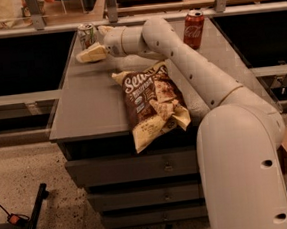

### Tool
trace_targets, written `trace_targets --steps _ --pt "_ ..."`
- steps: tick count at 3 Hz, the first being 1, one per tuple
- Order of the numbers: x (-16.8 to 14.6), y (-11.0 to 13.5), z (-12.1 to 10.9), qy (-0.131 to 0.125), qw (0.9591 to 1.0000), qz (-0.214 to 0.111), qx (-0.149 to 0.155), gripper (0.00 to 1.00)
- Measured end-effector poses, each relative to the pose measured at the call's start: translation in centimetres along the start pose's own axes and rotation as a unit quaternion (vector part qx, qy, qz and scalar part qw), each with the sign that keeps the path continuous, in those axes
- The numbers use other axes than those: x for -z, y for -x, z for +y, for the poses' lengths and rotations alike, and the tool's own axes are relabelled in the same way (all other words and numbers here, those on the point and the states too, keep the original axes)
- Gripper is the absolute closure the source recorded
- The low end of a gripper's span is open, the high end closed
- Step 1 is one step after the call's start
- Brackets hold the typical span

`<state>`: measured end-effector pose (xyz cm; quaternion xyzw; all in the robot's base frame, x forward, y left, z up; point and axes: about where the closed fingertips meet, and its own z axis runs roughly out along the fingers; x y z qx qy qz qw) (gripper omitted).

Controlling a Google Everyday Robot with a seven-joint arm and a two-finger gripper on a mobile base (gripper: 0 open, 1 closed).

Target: Knock 7up can over

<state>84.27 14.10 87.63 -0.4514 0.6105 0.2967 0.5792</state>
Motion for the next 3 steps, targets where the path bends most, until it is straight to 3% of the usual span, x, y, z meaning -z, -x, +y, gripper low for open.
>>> trace_targets --steps 2,3 --pt "-0.2 0.1 -0.6 -0.019 0.9998 -0.006 -0.006 0.63" --pt "0.7 1.2 -1.6 -0.023 0.9996 0.014 0.004 0.87"
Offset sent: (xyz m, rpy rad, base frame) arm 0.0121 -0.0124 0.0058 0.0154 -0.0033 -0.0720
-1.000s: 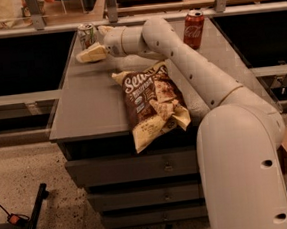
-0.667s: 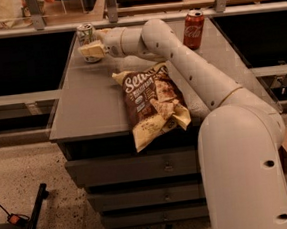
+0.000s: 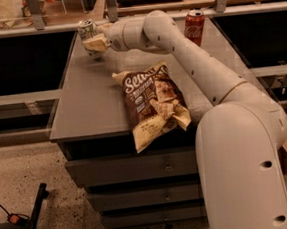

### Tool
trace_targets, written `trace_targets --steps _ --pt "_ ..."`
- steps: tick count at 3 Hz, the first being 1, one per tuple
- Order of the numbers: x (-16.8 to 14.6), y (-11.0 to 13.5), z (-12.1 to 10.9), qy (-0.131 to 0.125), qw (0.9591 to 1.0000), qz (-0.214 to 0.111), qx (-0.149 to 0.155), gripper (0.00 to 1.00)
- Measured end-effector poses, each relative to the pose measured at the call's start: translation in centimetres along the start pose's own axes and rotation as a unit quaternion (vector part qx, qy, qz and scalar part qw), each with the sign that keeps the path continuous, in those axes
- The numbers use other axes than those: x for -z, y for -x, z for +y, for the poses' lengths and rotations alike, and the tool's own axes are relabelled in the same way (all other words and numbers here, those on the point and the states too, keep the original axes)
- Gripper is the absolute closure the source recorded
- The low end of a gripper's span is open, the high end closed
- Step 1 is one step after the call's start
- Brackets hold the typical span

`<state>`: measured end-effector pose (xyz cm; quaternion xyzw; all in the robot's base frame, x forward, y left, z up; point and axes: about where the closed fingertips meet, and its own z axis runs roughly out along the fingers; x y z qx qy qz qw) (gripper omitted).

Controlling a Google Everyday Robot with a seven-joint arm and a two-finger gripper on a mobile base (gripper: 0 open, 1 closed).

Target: Knock 7up can over

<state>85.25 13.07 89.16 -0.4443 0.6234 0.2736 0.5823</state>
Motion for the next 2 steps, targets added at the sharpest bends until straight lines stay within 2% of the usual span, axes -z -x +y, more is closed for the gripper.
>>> trace_targets --steps 1,2 --pt "1.6 1.5 -1.3 0.0 0.9992 0.034 0.02 1.0" --pt "3.4 3.2 -1.6 0.012 0.995 0.09 0.041 1.0"
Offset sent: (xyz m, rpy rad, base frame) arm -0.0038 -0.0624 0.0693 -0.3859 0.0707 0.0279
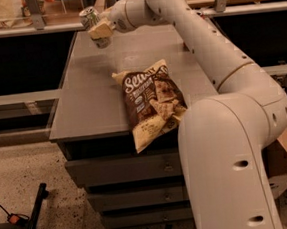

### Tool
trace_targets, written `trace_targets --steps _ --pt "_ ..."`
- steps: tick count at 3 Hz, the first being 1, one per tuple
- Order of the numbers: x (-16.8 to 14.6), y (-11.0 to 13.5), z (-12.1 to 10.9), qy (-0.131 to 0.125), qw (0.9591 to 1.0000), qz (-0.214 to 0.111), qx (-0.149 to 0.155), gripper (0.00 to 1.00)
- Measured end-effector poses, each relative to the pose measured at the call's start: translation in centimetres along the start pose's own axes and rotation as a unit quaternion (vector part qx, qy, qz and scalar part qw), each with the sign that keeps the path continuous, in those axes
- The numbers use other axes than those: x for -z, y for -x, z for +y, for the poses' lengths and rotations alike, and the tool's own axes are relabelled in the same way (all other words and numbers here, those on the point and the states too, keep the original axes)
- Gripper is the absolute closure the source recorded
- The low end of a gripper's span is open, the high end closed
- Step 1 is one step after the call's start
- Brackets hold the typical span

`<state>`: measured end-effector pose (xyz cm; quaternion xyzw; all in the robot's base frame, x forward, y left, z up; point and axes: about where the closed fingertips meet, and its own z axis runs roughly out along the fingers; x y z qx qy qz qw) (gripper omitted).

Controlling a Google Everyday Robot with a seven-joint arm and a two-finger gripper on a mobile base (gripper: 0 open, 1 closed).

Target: Knock 7up can over

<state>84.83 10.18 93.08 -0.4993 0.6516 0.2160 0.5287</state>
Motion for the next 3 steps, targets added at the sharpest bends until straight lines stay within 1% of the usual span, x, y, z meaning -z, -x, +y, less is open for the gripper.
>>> trace_targets --steps 1,2,3 --pt "2.5 0.1 0.5 0.014 0.9959 0.089 0.011 1.0" --pt "5.6 -0.6 1.0 0.018 0.984 0.177 0.0 1.0" --pt "7.8 -2.0 2.0 0.026 0.9665 0.255 -0.02 1.0"
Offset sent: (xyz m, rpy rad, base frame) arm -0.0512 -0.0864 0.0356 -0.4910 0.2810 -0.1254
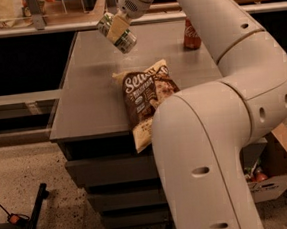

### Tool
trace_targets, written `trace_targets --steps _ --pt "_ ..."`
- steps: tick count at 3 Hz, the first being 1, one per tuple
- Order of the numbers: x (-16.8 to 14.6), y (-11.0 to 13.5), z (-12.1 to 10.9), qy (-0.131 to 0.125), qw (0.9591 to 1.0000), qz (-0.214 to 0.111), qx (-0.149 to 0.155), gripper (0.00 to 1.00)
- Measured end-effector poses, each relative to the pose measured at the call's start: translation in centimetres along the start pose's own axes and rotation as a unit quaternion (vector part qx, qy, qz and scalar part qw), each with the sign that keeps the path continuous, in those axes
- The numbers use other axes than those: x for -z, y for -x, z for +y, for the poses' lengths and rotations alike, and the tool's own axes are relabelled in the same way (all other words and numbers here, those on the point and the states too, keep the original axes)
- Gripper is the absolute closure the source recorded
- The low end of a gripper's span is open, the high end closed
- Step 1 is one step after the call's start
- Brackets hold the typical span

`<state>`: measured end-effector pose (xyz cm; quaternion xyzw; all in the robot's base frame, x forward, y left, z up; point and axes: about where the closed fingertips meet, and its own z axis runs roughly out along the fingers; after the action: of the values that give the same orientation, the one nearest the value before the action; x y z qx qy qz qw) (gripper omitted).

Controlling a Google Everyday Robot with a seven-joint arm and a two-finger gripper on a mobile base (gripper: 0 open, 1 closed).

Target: Knock 7up can over

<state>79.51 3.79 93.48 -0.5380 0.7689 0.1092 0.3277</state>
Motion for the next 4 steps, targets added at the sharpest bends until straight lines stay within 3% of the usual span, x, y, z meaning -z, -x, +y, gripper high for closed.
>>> trace_targets --steps 1,2,4 --pt "0.7 -2.1 0.8 0.009 0.9976 0.068 -0.012 1.0" --pt "0.8 -3.5 1.4 0.023 0.9939 0.107 -0.015 1.0" --pt "-2.0 -4.5 4.1 0.092 0.9874 0.128 -0.005 0.59"
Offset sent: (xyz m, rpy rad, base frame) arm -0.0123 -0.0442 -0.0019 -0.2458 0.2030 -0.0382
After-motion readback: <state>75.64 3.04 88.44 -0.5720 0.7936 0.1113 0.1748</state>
